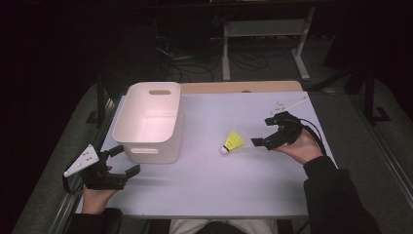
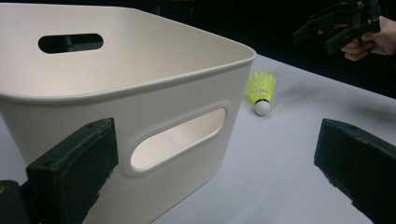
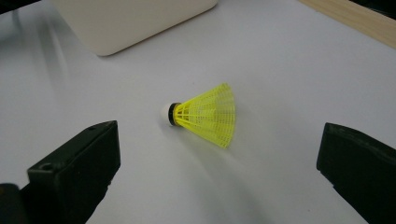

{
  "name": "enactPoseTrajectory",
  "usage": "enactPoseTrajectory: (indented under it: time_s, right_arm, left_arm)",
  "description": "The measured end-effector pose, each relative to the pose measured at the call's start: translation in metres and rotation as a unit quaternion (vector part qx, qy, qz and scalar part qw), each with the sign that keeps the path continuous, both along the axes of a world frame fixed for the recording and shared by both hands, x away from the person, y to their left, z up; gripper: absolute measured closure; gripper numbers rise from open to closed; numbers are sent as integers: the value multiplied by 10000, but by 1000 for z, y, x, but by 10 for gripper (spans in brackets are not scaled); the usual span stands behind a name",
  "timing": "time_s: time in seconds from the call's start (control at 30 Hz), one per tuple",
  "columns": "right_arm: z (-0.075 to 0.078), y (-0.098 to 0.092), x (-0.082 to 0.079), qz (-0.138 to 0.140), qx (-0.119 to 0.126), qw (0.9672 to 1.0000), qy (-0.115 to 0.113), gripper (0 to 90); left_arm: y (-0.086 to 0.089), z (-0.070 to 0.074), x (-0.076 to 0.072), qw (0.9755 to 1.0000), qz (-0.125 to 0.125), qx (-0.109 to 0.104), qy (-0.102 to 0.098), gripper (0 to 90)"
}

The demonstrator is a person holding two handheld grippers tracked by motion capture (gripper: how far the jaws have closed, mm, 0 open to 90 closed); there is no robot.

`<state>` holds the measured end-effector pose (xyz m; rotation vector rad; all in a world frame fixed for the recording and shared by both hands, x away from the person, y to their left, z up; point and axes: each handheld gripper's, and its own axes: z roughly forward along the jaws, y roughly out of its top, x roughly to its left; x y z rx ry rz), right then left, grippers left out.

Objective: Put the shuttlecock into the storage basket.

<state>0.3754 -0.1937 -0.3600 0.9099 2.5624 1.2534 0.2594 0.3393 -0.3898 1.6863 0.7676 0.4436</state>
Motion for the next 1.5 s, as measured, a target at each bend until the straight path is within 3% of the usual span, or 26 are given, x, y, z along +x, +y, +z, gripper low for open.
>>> enactPoseTrajectory:
  time_s: [0.9, 1.07, 1.5]
  right_arm:
    - [-16, 10, 16, 399, -25, 9982, 451, 306]
    - [-20, 12, 18, 450, -15, 9974, 567, 399]
    - [-30, 17, 23, 641, -120, 9960, 604, 786]
  left_arm:
    - [0, 0, 0, 10000, -2, -9, -6, 0]
    - [0, 0, 0, 10000, -7, -6, -5, 0]
    - [0, 0, 0, 10000, -3, -2, -12, 0]
